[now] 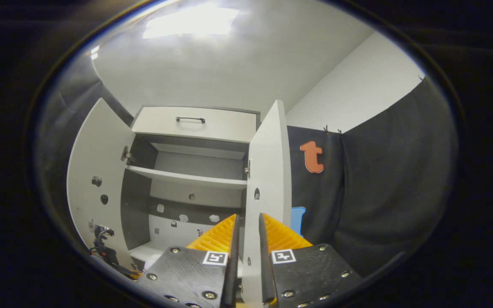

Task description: Grab one shoe with the right hand and put it into the shoe cabinet, grab the other shoe with the left hand and put it into the shoe cabinet; then close the right door with the right hand and the left door with the left hand.

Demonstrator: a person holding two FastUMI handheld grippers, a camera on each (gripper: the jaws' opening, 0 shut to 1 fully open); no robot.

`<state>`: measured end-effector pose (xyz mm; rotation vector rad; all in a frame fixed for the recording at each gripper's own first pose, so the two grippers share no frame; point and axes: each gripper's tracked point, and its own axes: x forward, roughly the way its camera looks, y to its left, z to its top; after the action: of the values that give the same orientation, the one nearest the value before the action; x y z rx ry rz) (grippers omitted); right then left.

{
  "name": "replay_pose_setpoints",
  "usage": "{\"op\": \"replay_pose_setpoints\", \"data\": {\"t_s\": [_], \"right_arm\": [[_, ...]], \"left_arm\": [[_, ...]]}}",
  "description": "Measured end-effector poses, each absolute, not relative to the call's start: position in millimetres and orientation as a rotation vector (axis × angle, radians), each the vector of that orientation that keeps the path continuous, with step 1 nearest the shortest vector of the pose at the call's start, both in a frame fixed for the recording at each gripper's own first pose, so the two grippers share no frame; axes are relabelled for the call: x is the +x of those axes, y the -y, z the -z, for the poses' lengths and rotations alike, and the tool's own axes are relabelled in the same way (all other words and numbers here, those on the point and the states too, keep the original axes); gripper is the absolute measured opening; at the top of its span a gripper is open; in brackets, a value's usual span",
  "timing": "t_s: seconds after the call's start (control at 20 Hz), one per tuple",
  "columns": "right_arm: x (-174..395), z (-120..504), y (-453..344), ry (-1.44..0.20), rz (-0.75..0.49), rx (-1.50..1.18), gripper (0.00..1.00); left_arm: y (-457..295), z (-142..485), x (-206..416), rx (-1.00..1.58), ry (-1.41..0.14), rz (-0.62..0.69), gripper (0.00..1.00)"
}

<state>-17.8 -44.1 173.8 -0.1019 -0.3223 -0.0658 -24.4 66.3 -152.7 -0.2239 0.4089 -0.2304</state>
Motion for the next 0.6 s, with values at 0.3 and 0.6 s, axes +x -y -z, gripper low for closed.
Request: {"op": "replay_pose_setpoints", "data": {"t_s": [0.3,0.6], "right_arm": [[-28,-173,58,0.32,0.103,-0.116,0.23],[-44,-174,76,0.32,0.18,-0.163,0.23]], "left_arm": [[-70,137,-43,-0.18,-0.292,0.198,0.02],[-68,133,-53,-0.197,-0.28,0.119,0.02]]}}
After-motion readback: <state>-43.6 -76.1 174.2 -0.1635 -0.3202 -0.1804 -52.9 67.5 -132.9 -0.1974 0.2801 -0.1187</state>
